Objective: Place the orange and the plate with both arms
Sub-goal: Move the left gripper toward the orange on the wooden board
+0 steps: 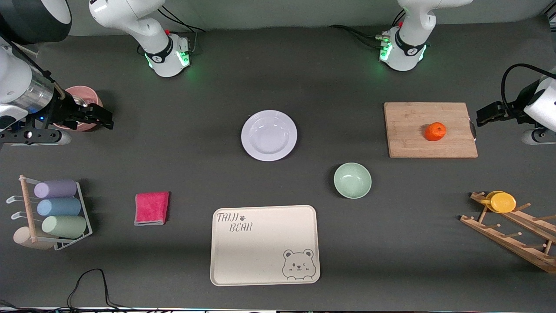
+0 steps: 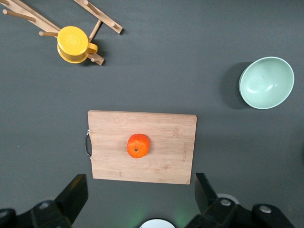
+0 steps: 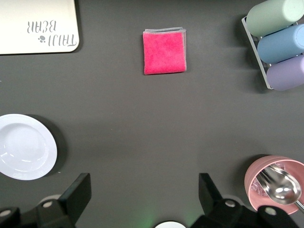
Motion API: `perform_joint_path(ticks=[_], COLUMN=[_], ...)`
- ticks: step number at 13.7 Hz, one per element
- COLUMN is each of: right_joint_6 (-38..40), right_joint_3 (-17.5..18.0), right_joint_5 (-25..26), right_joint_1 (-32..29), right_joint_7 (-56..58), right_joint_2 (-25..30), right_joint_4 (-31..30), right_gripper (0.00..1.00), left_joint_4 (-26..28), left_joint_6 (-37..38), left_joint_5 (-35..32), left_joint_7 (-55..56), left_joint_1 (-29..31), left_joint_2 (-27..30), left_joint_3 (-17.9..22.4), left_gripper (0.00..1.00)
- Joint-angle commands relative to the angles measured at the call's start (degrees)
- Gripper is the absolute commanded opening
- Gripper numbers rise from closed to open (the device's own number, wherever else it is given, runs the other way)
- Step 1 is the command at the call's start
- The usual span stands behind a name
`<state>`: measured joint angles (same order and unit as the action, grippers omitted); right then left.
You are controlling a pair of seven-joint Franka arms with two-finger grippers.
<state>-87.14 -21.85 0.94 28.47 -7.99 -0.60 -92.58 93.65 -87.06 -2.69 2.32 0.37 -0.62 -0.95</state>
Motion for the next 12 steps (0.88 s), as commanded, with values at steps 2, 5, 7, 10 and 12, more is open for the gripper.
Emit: perform_joint_path(ticks=[2,5,7,10,12], right_joint_6=[0.3,0.2,-0.1,-0.3,-0.6], right_joint_3=[0.1,0.2,0.2,0.1,0.1], right_joint_5=[1.0,0.9,0.1,-2.3,-2.3], right_joint_1=[0.4,0.4,0.4,0.4,0.4], right_joint_7=[-1.9,-2.2,-2.3,-2.4,-2.4], right_joint_2=[0.2,0.0,-0.2,-0.2,-0.2], right_joint_4=[0.1,0.0,-0.2,-0.9,-1.4], right_gripper=[1.0,1.0,1.0,1.0,1.0], left_joint_4=[-2.7,-2.7,-2.7,-2.2,0.5], left_joint_6=[2.4,2.5,3.0,4.4,5.0], left_joint_5=[-0.2,-0.2,-0.2,-0.4,-0.6], left_joint_7=[0.8,2.7,2.3,2.2,1.6], left_joint_1=[0.2,0.2,0.3,0.5,0.9], left_joint_2=[-1.0,-1.0,-0.6,0.4,2.5], left_joint_3=[-0.5,-0.5,-0.5,-0.5,0.1], left_gripper=[1.0,1.0,1.0,1.0,1.0])
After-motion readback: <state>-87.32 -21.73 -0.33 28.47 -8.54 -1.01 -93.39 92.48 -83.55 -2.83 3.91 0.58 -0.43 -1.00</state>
